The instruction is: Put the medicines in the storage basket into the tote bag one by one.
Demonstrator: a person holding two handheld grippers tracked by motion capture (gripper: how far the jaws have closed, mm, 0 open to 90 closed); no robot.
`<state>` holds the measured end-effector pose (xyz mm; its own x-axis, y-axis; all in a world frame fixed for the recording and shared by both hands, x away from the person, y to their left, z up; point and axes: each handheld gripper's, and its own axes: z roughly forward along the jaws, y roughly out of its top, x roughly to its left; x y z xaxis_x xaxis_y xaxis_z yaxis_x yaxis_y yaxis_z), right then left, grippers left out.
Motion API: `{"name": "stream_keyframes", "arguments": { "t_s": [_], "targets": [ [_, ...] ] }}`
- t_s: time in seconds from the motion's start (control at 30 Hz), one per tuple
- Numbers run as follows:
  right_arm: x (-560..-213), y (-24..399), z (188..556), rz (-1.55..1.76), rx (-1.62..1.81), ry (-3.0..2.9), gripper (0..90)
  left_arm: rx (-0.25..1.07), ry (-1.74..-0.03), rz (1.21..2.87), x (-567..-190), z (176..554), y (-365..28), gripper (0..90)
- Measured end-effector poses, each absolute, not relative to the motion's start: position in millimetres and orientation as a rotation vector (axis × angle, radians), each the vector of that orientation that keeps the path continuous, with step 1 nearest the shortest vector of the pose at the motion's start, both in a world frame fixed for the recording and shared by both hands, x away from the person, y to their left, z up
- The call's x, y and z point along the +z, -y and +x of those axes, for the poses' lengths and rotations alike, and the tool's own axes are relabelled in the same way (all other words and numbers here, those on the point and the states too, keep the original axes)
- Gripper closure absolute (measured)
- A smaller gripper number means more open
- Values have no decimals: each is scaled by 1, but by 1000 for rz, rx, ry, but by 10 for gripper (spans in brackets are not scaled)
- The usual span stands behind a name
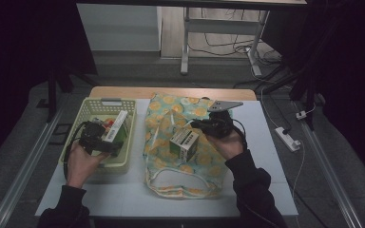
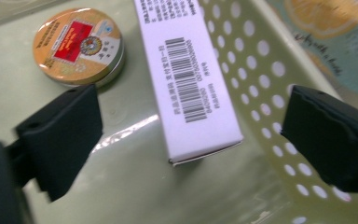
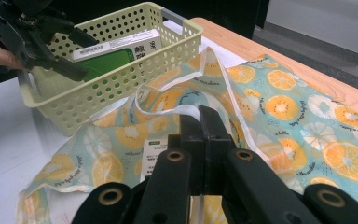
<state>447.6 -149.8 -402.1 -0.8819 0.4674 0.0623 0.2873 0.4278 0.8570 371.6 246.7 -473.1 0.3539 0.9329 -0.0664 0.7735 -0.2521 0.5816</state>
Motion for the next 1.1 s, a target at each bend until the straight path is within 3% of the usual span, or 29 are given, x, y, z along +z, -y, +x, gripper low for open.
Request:
{"name": "stream_keyframes", "arguments": {
  "t_s": [0.23,0.53,0.73,1.1],
  "targets": [
    [-402,150,447,664,1439,-2493,898,380,-1509,2112,-474,371,-244,331],
    [-401,150,447,663,1440,-2492,898,361,-1550,2073,-473,372,-245,532],
    [-401,150,447,660,1443,-2492,898,375,-1576,2055,-473,372,-245,593],
    [-400,150,446,661,1444,-2491,898,328,-1560,2025,-466,369,-258,619]
  ]
}}
